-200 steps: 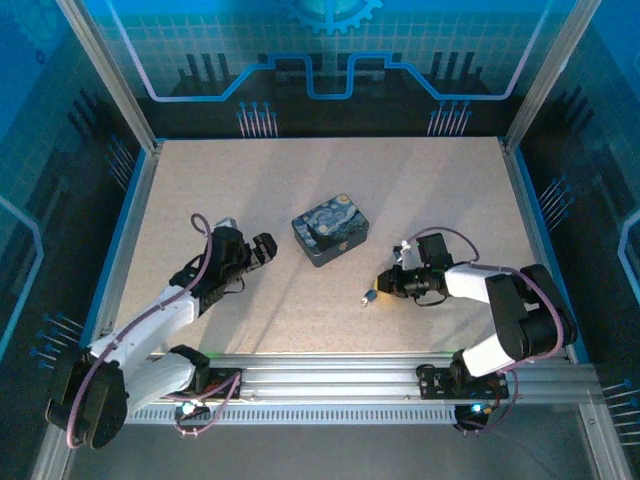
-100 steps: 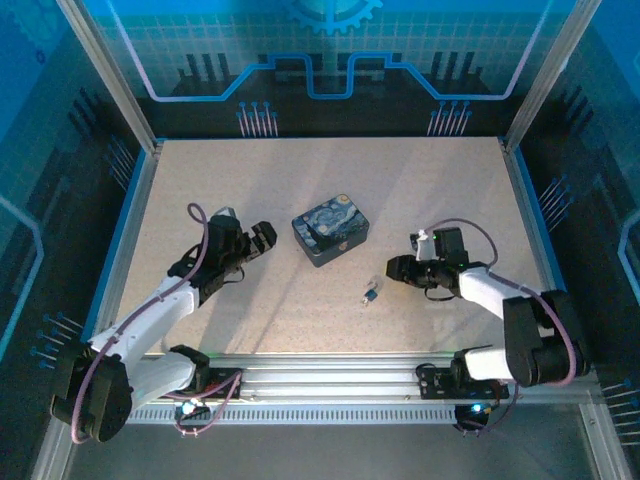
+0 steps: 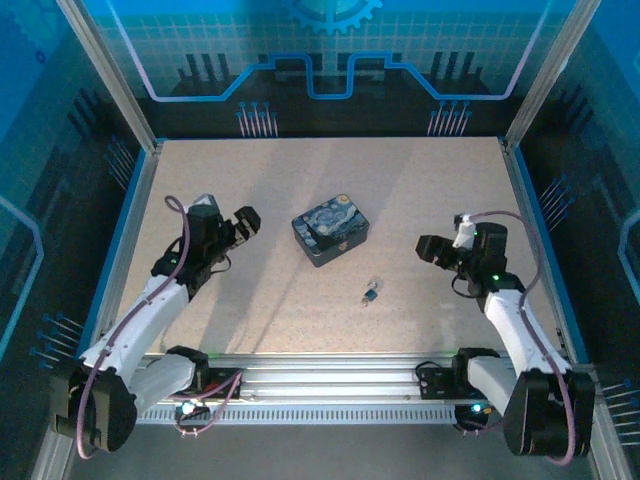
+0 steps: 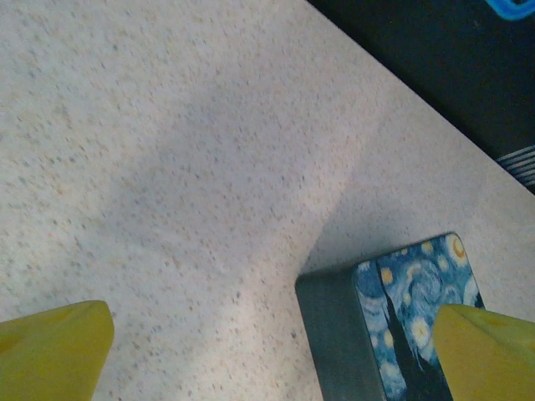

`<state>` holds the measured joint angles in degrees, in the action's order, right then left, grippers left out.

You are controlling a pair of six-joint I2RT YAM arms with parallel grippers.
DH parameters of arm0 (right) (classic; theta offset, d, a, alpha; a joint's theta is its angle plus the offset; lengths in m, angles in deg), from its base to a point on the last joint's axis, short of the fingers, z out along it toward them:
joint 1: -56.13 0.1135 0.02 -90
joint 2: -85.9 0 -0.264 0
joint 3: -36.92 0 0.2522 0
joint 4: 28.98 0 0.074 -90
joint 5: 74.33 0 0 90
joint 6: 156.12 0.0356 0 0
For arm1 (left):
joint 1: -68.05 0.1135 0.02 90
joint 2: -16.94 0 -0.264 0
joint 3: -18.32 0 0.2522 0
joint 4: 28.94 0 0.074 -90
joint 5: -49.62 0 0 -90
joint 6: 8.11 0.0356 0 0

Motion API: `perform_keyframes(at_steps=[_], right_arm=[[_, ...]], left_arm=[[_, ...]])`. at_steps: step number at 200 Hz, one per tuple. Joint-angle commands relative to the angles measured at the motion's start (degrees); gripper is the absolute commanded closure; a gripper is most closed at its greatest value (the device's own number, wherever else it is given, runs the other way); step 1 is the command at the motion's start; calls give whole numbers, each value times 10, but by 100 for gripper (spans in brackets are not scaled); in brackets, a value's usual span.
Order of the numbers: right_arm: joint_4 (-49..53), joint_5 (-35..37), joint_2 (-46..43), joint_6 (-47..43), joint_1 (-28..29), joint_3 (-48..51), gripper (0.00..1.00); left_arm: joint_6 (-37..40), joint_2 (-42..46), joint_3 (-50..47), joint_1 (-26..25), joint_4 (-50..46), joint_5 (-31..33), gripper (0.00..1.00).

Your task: Unlock the padlock with the key

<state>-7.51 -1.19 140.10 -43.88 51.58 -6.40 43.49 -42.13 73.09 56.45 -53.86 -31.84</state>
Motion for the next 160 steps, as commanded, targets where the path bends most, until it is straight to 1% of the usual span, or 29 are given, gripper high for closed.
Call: perform_keyframes(at_steps=[1, 16, 42, 65, 89, 104, 125, 158, 160], right_arm=[[39, 77, -54, -29, -26, -12, 14], [43, 126, -87, -36, -37, 0, 0], [22, 180, -120, -71, -47, 30, 0], [-18, 198, -117, -119, -46, 63, 0], [-67, 206, -106, -120, -47, 96, 0], [-117, 201, -95, -110, -46, 124, 0], [-179, 198, -65, -103, -43, 150, 0], [-228, 203, -15, -113, -19, 144, 0], [-242, 205, -12, -115, -16, 143, 0]], left_arm=[[63, 0, 32, 22, -14, 2, 1], [99, -3, 35, 29, -2, 24, 1], [166, -8, 19, 36, 55, 73, 1], [239, -11, 3, 36, 103, 98, 1], [304, -19, -10, 37, 122, 110, 1], [319, -23, -21, 37, 128, 125, 1], [331, -29, -50, 39, 160, 126, 1], [332, -63, -79, 49, 203, 115, 1], [333, -66, -80, 50, 206, 114, 1]])
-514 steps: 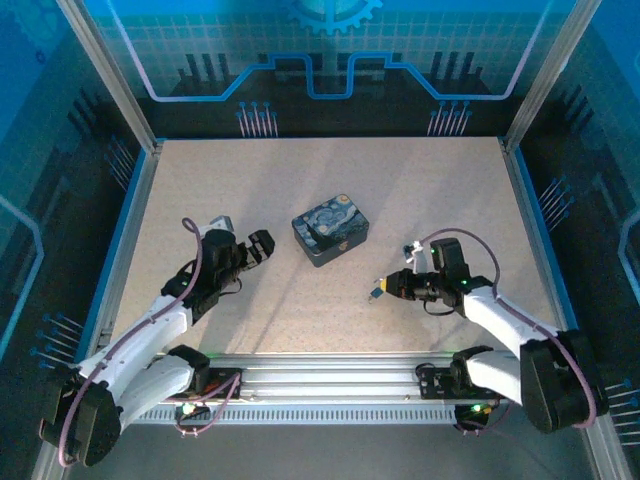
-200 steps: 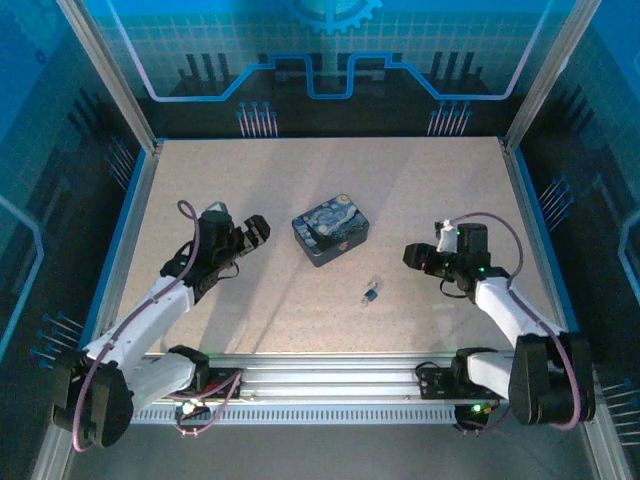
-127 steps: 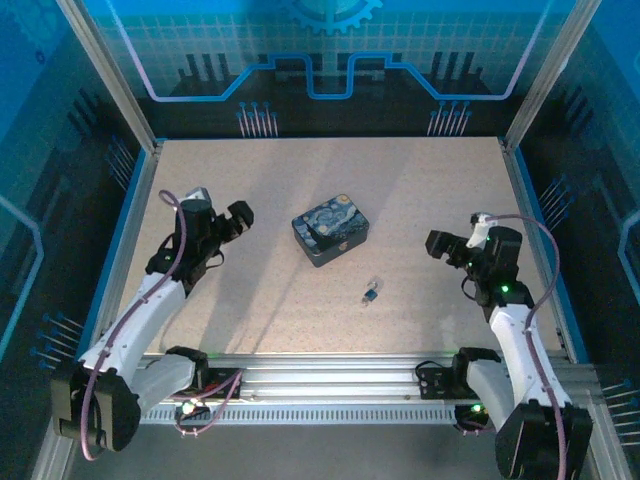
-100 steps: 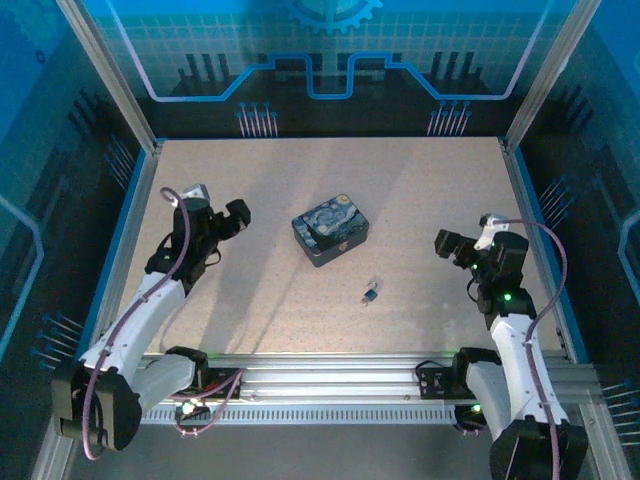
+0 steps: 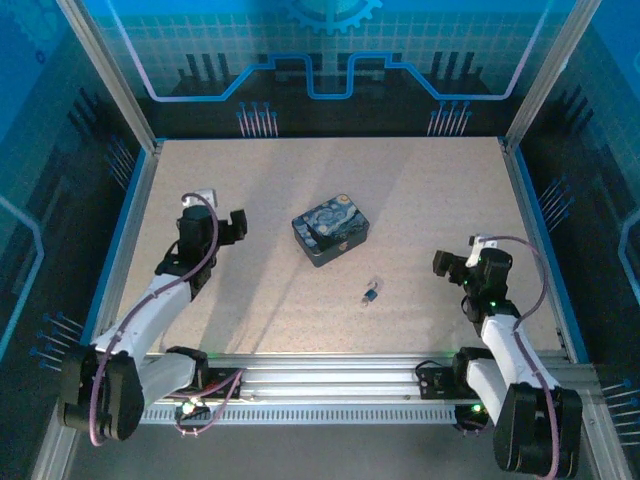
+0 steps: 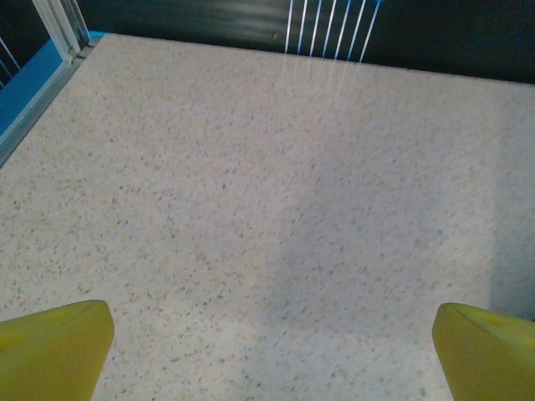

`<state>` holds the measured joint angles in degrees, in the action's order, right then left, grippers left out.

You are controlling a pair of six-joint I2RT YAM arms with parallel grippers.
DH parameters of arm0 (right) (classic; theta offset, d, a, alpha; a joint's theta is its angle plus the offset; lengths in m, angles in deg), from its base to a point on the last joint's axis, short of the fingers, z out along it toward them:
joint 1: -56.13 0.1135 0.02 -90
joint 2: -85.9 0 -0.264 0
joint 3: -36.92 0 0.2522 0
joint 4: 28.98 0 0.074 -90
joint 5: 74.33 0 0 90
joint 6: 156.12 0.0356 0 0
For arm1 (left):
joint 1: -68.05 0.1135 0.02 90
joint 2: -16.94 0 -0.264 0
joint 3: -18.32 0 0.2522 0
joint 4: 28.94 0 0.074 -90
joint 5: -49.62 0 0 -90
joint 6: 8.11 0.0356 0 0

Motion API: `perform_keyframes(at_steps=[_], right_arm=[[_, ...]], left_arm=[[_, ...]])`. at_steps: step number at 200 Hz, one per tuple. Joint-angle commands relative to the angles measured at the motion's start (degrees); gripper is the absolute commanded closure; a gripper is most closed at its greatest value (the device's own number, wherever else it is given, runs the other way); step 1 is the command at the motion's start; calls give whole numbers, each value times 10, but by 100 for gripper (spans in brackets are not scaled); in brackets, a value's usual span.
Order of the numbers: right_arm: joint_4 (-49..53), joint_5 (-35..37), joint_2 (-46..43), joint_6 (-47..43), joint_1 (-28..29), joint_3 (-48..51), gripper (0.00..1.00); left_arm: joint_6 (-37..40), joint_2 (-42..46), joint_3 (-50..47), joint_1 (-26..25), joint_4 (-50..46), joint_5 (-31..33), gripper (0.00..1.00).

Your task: Unlock the padlock with the key

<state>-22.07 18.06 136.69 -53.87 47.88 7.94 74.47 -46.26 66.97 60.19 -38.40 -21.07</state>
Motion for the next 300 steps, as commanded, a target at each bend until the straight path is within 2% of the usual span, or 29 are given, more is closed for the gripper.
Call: perform_keyframes(at_steps=[1, 29, 84, 133, 175, 207, 243, 255, 300], right_arm=[[-100, 13, 23, -16, 22, -1, 0], [-161, 41, 77, -40, 61, -11, 0], [-266, 44, 185, -96, 106, -42, 0], [-354, 13, 263, -122, 109, -56, 0], [-425, -1, 349, -127, 112, -62, 0], [-371, 11, 353, -122, 112, -91, 0], [-368, 15, 354, -123, 113, -93, 0], [-368, 15, 353, -123, 114, -93, 0], [-367, 23, 354, -128, 121, -94, 0]], left_arm=[[23, -26, -19, 13, 52, 5, 1], [23, -53, -34, 21, 85, -19, 1], [22, -78, -75, 60, 172, -74, 1], [1, -108, -95, 80, 262, -109, 1], [26, -147, -108, 82, 320, -131, 1], [58, -167, -117, 82, 372, -155, 1], [62, -266, -156, 86, 553, -153, 1], [57, -248, -151, 88, 505, -154, 1], [56, -256, -138, 88, 497, -143, 1]])
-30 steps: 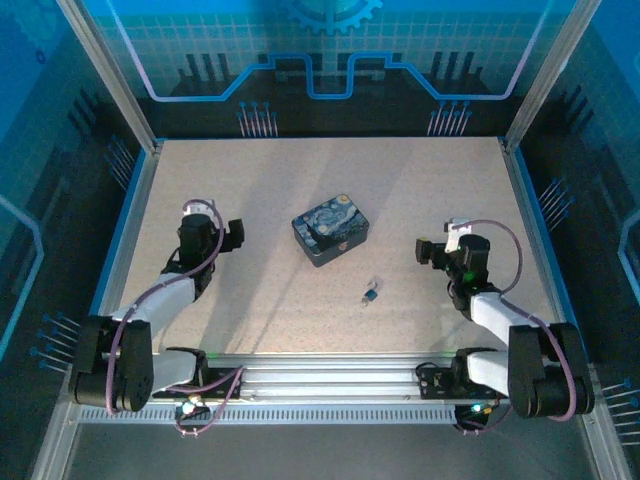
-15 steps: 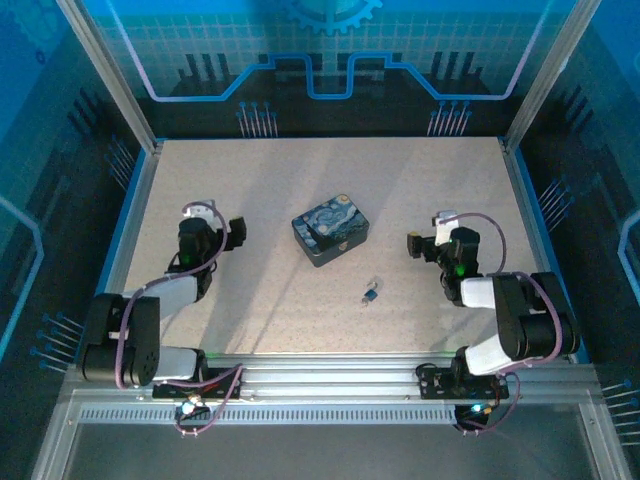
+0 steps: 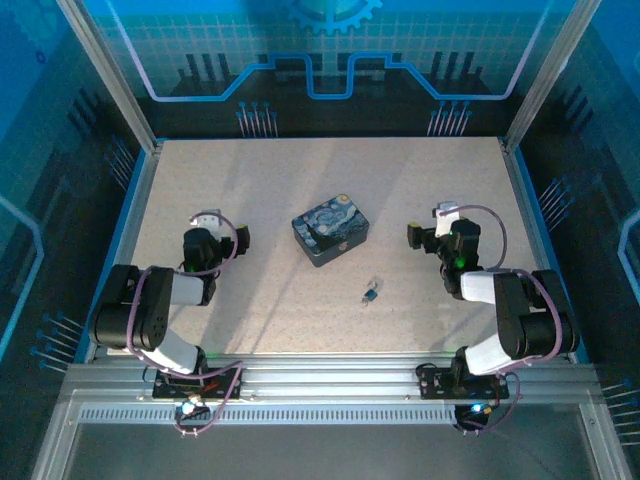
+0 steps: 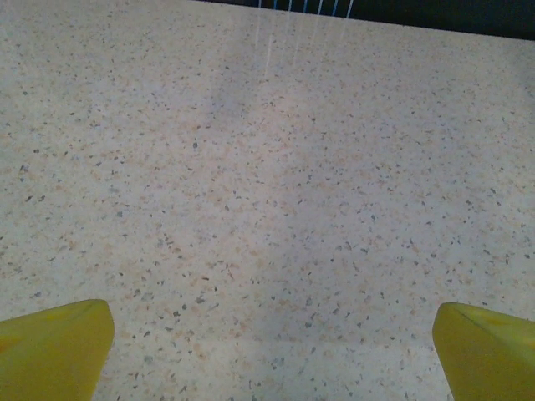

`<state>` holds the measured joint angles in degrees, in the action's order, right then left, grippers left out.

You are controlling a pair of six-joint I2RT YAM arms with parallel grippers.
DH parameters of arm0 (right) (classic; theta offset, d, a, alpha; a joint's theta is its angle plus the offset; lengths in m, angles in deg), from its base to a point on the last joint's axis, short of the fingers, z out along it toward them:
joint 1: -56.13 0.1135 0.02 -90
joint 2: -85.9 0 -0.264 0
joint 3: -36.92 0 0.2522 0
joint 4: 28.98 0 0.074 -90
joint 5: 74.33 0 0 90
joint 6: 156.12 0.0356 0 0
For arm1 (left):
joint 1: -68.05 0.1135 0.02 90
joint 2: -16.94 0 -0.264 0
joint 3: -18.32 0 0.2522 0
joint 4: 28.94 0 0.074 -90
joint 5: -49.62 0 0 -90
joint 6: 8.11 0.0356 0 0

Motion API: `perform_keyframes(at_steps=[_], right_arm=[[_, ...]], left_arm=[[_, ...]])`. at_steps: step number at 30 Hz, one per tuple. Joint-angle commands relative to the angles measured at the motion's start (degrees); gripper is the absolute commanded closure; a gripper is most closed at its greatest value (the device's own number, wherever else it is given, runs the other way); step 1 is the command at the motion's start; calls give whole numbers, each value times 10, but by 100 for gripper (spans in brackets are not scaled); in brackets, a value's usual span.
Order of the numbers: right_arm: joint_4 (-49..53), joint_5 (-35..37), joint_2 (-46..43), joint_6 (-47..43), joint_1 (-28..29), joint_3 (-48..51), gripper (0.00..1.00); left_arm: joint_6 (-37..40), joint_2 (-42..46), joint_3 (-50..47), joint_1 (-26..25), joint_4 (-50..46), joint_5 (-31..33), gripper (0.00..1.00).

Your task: Unlock the padlock with the key

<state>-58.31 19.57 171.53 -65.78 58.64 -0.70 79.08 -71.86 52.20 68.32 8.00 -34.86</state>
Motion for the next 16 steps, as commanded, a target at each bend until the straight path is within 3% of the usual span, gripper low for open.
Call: perform_keyframes(at_steps=[1, 16], right_arm=[[-4, 7, 6, -8, 13, -8, 0], [-2, 6, 6, -9, 12, -8, 0]], left_arm=[[10, 0, 9, 7, 33, -5, 1], [10, 1, 10, 5, 32, -4, 1]])
